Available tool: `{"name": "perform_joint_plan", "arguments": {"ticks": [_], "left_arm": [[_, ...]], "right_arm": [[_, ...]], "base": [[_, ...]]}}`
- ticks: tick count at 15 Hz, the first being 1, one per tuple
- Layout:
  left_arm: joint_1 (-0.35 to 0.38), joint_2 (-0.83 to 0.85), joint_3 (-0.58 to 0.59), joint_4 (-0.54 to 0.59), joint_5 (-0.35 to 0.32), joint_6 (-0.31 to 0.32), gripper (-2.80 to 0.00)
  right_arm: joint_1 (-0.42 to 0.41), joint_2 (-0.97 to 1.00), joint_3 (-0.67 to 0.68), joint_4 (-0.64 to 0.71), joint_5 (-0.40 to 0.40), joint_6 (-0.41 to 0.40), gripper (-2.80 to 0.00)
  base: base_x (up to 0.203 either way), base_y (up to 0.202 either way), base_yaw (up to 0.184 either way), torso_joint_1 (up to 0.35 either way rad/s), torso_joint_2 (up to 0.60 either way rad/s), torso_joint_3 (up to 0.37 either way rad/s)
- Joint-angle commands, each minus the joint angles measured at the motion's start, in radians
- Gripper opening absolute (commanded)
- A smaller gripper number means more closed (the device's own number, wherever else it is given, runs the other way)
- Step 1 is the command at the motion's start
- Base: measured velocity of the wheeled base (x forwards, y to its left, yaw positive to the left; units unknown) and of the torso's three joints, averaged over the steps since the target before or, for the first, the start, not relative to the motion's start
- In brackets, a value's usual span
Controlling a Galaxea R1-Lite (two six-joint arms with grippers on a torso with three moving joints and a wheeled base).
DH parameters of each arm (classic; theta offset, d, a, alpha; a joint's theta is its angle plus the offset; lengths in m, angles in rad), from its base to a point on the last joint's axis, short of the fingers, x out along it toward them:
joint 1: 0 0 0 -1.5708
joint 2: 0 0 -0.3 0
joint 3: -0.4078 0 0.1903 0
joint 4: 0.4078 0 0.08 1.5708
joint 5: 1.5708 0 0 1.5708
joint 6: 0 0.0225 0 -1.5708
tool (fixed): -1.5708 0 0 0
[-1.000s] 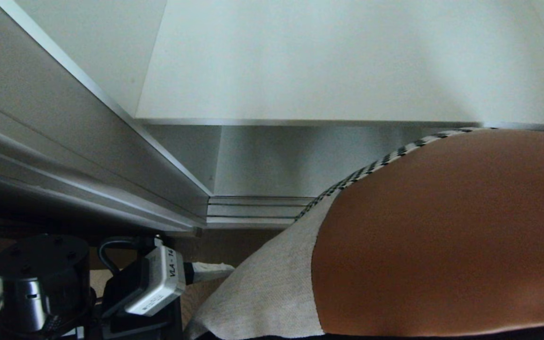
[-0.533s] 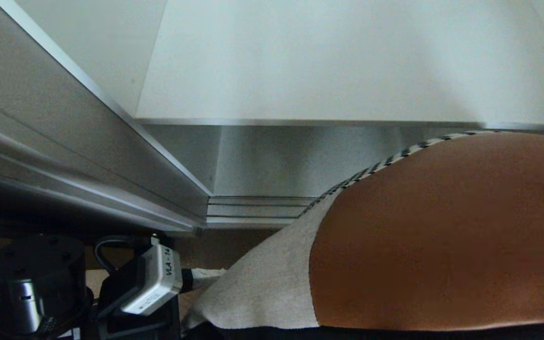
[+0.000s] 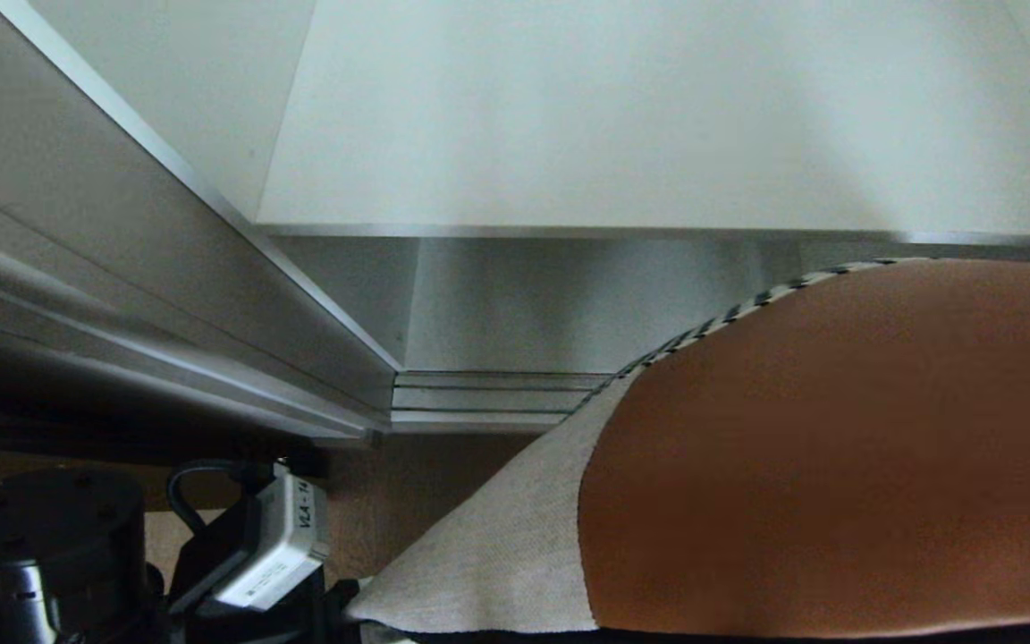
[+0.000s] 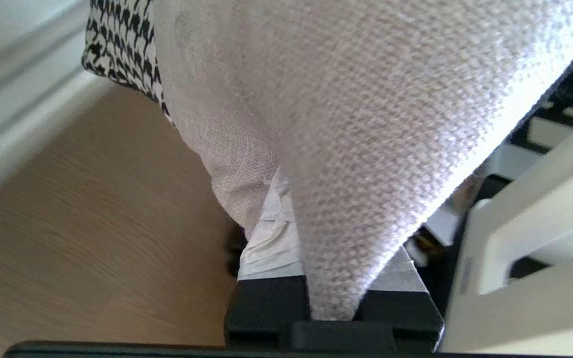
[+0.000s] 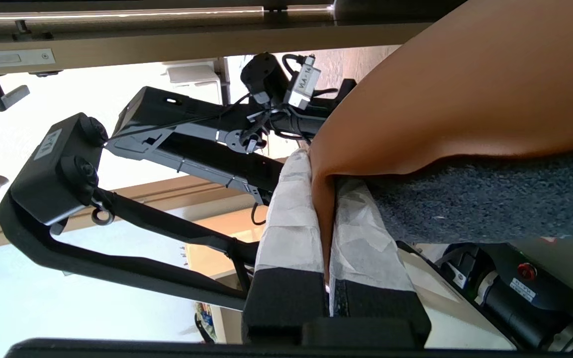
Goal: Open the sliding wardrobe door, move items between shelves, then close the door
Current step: Place the pillow on the higher shelf
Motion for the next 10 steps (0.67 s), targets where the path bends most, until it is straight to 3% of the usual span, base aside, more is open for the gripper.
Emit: {"name": "perform_joint_plan", "arguments": {"ticks": [1, 3, 8, 10], "left_arm": [[-0.001, -0.037, -0.022, -0.003, -0.002, -0.111, -2.80], [-0.013, -0.057, -0.061, -0.002, 0.000, -0.212, -2.80], [-0.029, -0.133, -0.162, 0.116, 0.001, -0.330, -2.80], [-0.029, -0.150, -0.169, 0.120, 0.001, -0.343, -2.80]], "right_arm": [[0.000, -0.013, 0.010, 0.002, 0.002, 0.004, -2.80], [0.000, -0.033, 0.032, 0.006, 0.002, 0.002, -2.80], [0.000, -0.060, 0.077, 0.007, -0.006, -0.001, -2.80], [0.000, -0.066, 0.099, 0.007, -0.003, -0.002, -2.80]], "base": [[0.000, 0.000, 0.000, 0.000, 0.00, 0.000], [0.000, 0.000, 0.000, 0.000, 0.00, 0.000], [0.000, 0.000, 0.000, 0.000, 0.00, 0.000], [0.000, 0.000, 0.000, 0.000, 0.00, 0.000]]}}
